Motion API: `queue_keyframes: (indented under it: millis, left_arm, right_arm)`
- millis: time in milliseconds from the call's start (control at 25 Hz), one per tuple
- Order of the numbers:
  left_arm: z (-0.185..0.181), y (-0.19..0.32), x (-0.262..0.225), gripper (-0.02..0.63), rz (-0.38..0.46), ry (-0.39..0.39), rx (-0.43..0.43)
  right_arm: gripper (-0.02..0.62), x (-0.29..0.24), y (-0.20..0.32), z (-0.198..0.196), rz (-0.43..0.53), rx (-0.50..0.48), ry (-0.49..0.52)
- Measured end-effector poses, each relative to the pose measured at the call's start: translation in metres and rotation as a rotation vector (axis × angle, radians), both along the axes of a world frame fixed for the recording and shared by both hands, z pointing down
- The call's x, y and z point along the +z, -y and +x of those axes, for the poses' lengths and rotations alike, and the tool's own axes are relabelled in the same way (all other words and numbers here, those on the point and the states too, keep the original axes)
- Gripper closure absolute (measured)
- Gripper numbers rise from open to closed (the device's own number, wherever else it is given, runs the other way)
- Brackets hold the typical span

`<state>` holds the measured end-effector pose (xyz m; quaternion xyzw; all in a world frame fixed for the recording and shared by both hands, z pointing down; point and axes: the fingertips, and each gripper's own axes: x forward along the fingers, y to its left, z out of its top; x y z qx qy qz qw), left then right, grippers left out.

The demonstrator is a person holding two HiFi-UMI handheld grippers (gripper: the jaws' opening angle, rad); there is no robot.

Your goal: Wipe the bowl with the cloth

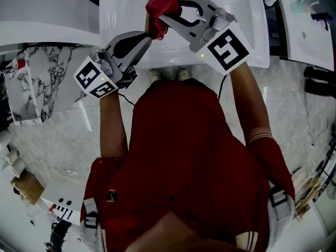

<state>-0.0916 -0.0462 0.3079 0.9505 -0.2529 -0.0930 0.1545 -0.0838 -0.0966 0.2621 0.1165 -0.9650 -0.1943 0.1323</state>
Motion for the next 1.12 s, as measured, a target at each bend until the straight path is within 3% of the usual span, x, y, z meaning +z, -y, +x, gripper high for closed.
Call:
queue_keyframes:
  millis: [680, 1120]
  left_arm:
    - [-0.001, -0.014, 0.001, 0.594, 0.012, -0.004, 0.163]
    - [-0.009, -0.017, -0.008, 0.594, 0.029, -0.069, 0.227]
  right_arm:
    - [0.545, 0.01, 0.021, 0.006, -0.136, -0.039, 0.068]
    - [0.545, 0.025, 0.04, 0.01, -0.262, -0.035, 0.128]
